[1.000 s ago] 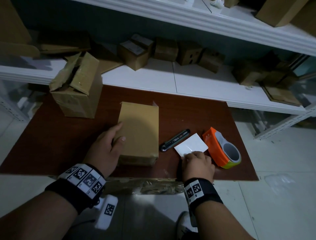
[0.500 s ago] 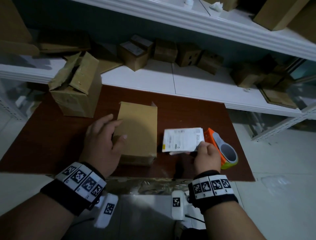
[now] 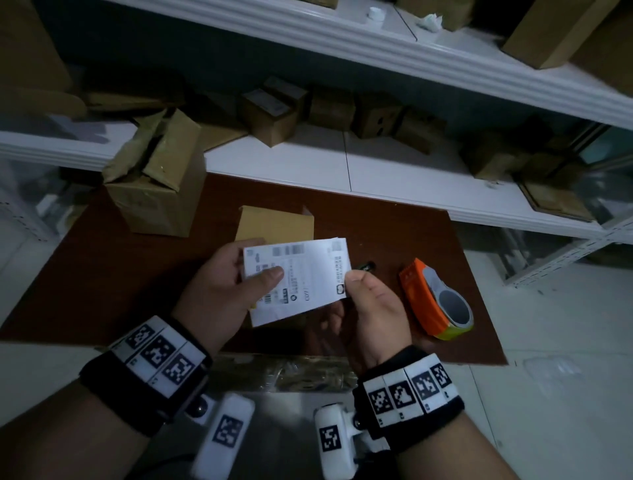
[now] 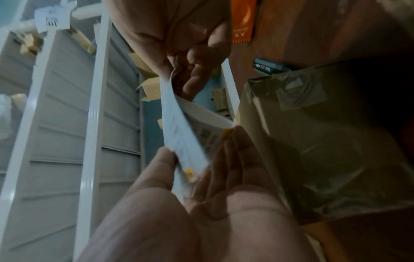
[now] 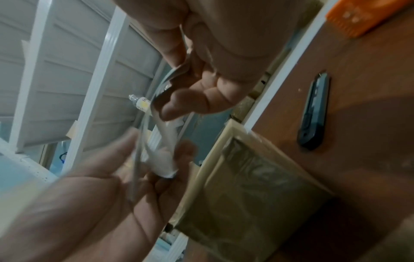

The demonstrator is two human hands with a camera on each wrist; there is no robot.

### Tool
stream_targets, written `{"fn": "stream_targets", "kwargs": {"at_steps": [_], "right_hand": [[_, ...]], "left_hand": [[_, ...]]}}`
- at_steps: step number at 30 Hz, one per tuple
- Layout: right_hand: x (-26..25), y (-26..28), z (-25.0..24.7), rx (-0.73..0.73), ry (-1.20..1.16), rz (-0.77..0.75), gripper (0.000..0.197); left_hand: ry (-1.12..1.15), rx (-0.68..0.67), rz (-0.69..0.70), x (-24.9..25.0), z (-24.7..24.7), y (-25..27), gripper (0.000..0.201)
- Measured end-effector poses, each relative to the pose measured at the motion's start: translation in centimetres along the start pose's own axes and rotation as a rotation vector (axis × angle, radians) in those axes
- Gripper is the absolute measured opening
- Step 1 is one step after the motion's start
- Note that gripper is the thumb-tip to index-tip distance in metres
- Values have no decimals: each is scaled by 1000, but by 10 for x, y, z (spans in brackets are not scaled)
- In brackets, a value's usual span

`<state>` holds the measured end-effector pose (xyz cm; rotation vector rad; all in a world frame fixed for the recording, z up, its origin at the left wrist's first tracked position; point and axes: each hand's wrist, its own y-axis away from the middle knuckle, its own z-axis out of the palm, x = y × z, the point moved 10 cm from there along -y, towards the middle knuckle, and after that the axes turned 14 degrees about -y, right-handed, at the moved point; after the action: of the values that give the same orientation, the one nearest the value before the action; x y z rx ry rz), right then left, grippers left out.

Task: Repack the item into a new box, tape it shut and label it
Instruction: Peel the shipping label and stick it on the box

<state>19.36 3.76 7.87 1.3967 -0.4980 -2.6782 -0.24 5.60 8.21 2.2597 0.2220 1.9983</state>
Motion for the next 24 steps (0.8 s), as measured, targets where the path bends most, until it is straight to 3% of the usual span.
{"fn": "stream_targets", "kwargs": {"at_steps": [5,12,14,16,19,21,24], "right_hand": [[6,7,10,-45,31,70,49],[19,11,13,-41,67,171,35],[24,10,12,-26,50,193,33],[30,9,11,-10,9,217,33],[41,7,12,-5,-53,283,31],[48,7,13,-15,-83,330,31],[53,9,16,-33,-148,365,34]], "left_hand": [[-15,53,5,-5,-15,-5,49],[-80,20,85,-2,-20,-9,71],[-389,144,213,12,-32,-6,65],[-743,248,464,41,-28,10,42],[-732,34,636,50,7,27,16],[-719,-70,612,40,22,28,25],[-773,-94,557,29,25,23,32]]}}
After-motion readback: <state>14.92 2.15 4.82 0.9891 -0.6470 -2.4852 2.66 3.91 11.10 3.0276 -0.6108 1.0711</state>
